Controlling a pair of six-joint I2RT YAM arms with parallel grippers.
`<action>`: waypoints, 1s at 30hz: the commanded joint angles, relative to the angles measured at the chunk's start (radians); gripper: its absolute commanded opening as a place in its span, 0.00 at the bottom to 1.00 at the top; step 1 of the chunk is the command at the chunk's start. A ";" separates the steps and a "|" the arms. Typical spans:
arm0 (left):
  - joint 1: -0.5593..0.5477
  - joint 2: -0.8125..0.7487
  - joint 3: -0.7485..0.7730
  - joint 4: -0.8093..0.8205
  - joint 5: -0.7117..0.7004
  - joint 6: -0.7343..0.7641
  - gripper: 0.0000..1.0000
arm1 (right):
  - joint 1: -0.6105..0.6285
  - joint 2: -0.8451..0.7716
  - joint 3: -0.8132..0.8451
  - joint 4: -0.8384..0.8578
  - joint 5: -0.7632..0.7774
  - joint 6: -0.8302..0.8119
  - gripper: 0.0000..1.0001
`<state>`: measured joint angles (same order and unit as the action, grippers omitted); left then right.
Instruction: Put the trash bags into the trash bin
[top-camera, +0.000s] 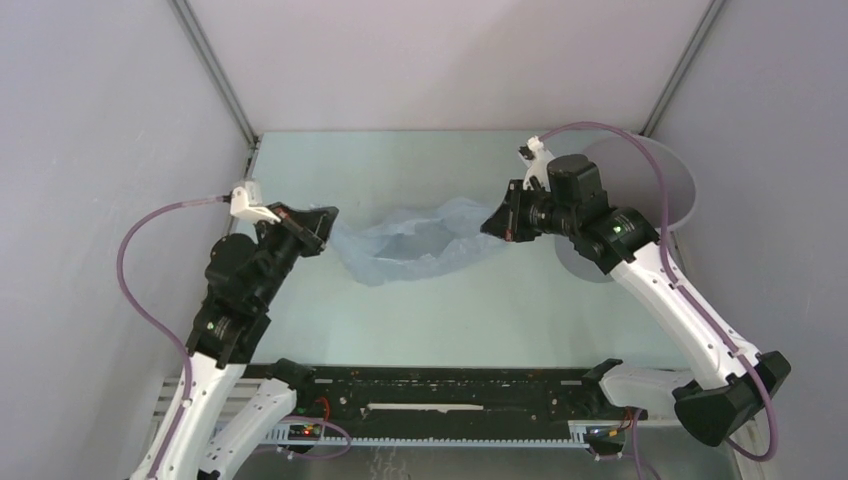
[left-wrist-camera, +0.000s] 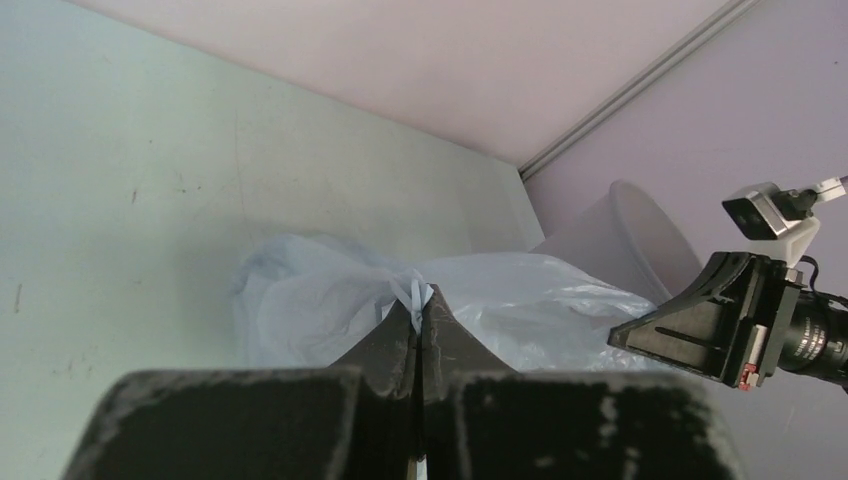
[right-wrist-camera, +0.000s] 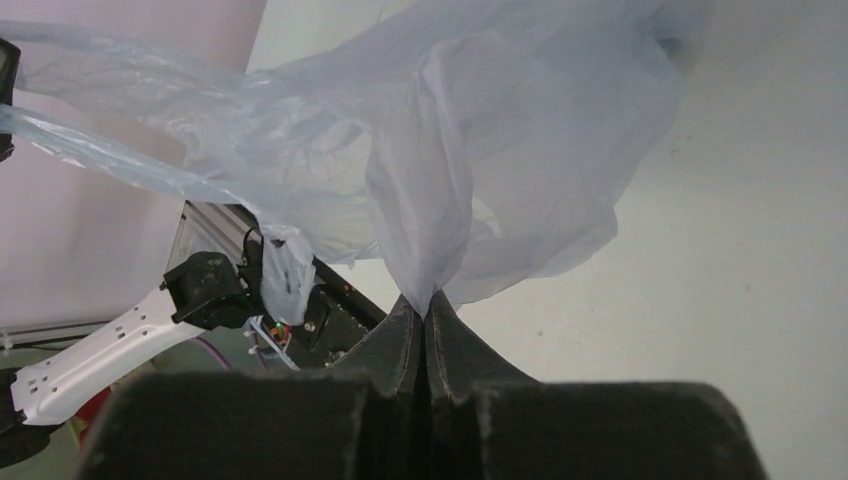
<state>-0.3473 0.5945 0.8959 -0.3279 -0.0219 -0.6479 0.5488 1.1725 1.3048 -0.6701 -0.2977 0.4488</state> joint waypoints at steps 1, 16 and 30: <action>0.004 0.059 0.089 0.069 0.049 -0.037 0.00 | -0.009 0.019 0.043 0.019 -0.057 0.068 0.07; 0.004 0.023 0.215 0.041 -0.088 0.051 0.00 | -0.065 -0.020 0.222 -0.223 0.035 -0.013 0.73; 0.004 0.079 0.277 -0.030 -0.073 0.104 0.00 | -0.254 0.074 0.451 -0.464 0.634 -0.209 0.99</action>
<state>-0.3473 0.6590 1.1084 -0.3557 -0.1017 -0.5747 0.3584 1.1778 1.6978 -1.0527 0.0891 0.3145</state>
